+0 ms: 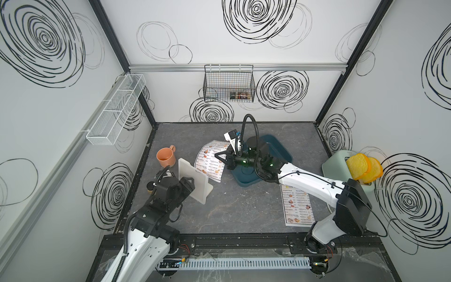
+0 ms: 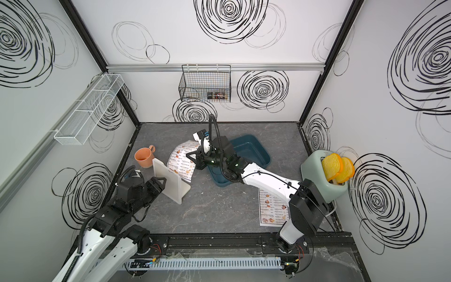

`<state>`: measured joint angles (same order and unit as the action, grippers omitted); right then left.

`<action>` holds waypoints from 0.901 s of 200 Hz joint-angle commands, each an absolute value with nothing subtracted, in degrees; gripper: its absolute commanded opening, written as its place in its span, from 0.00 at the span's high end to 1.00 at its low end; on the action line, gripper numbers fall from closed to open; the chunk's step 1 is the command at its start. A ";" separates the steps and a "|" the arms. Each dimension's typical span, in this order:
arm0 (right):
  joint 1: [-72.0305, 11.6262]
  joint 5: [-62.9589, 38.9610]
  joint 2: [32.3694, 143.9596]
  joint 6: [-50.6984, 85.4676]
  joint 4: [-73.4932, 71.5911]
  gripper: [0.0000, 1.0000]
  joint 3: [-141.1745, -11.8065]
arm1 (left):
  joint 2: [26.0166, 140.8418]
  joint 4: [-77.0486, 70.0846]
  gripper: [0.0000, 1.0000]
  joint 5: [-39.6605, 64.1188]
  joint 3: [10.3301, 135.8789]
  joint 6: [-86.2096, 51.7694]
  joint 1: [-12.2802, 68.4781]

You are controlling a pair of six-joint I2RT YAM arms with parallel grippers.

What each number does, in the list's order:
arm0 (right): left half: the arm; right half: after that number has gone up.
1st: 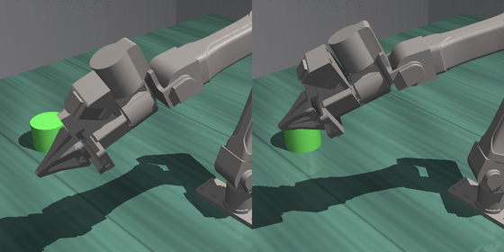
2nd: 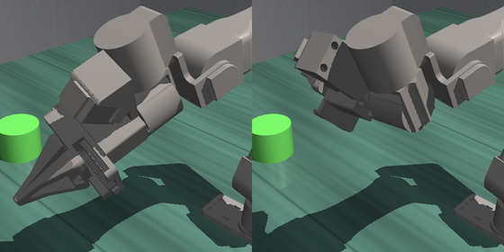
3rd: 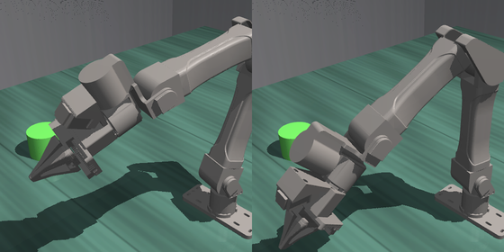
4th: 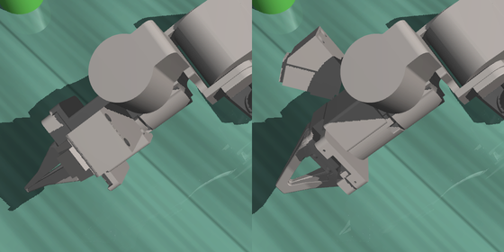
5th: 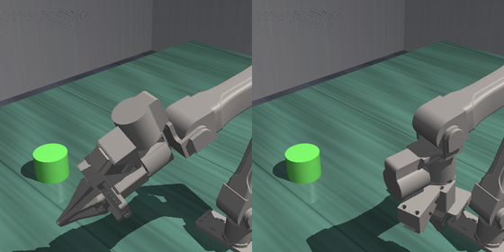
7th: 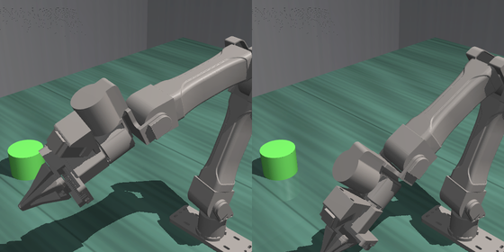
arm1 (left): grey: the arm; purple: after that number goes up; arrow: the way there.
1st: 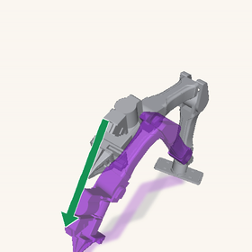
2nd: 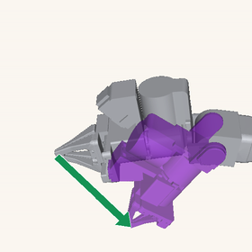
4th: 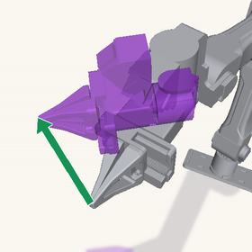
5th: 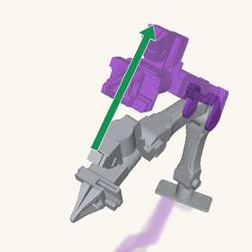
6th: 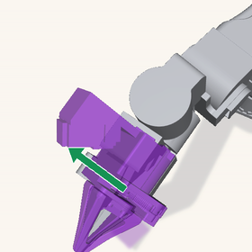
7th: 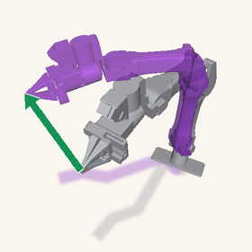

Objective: Replace the menus in the menu holders
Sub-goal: Insert the menu into the menu holder.

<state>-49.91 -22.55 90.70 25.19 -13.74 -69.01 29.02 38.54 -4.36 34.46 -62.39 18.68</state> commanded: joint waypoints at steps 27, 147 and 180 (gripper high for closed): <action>-51.70 -25.43 95.91 23.47 -19.52 1.00 -74.56 | 26.41 46.77 0.37 -11.95 38.22 -65.03 18.17; -54.70 -21.22 105.35 22.86 -31.19 1.00 -78.27 | 25.15 49.35 0.36 -12.57 38.94 -65.32 18.15; -54.47 -21.00 105.14 21.09 -31.51 1.00 -77.61 | 25.32 48.90 0.35 -12.13 39.00 -64.86 18.11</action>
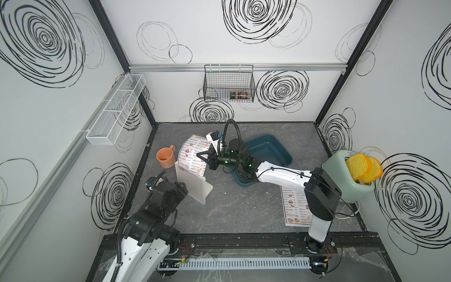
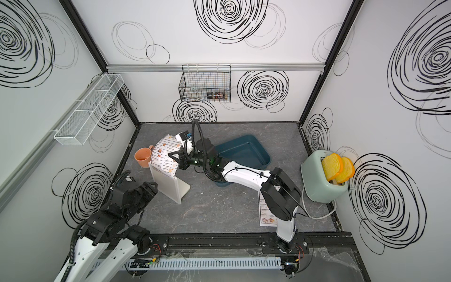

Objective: Replace the menus in the menu holders
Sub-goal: Insert the menu into the menu holder.

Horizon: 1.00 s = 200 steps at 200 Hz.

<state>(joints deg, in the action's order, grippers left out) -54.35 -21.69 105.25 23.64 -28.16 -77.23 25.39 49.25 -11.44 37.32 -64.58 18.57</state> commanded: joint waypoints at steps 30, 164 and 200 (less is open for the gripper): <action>-54.38 -20.67 104.03 20.10 -31.42 1.00 -76.27 | 25.38 48.13 0.35 -11.37 38.39 -64.66 18.16; -56.06 -19.47 99.74 21.97 -33.53 0.70 -71.15 | 26.20 45.89 0.34 -10.88 38.41 -63.89 18.18; -54.22 -19.19 99.29 23.29 -31.32 0.70 -72.95 | 26.71 45.35 0.34 -10.55 38.50 -63.50 18.18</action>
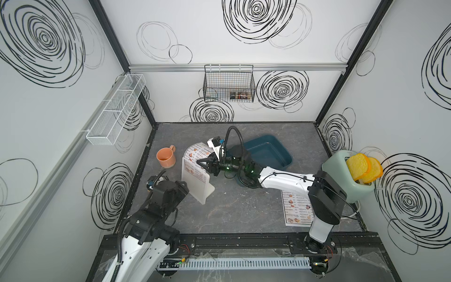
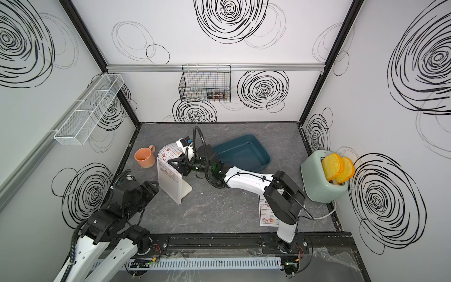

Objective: Replace the menus in the menu holders
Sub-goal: Insert the menu into the menu holder.

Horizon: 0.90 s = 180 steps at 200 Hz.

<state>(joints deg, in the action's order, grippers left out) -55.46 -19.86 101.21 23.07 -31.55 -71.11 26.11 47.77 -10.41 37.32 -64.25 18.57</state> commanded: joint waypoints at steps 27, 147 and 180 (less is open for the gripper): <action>-54.45 -20.62 100.16 23.84 -30.94 0.83 -72.01 | 27.07 44.77 0.34 -10.33 38.50 -63.20 18.16; -55.82 -20.64 97.87 24.28 -29.11 0.74 -68.82 | 28.47 42.29 0.34 -10.55 38.67 -62.07 18.12; -53.81 -20.39 98.08 25.84 -26.12 0.70 -72.82 | 28.58 42.20 0.34 -10.63 38.66 -61.73 18.02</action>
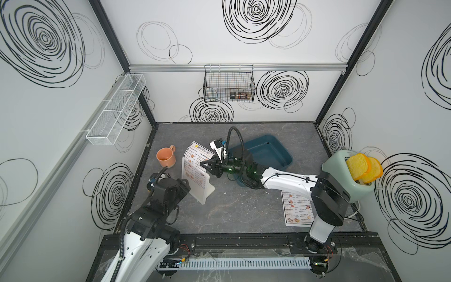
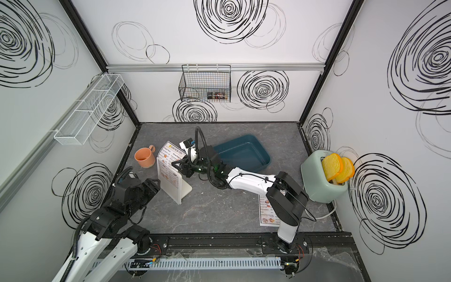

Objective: Replace the menus in the menu holders
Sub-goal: Insert the menu into the menu holder.

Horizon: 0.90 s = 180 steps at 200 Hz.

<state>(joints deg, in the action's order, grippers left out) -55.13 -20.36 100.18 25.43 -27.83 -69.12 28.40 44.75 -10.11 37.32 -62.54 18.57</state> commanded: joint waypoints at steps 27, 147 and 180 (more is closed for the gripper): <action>-53.66 -21.51 99.36 25.88 -24.70 0.81 -73.01 | 28.56 42.01 0.33 -10.53 38.41 -61.83 18.08; -55.64 -21.46 97.14 24.13 -21.95 0.77 -71.37 | 30.71 42.58 0.33 -13.42 44.12 -59.55 18.02; -55.03 -20.59 96.31 23.57 -20.88 0.90 -70.91 | 31.76 42.56 0.33 -14.06 46.91 -58.29 17.95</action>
<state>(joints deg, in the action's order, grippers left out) -55.51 -21.26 99.22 25.04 -21.82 -70.04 30.81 43.99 -11.97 43.92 -60.01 18.52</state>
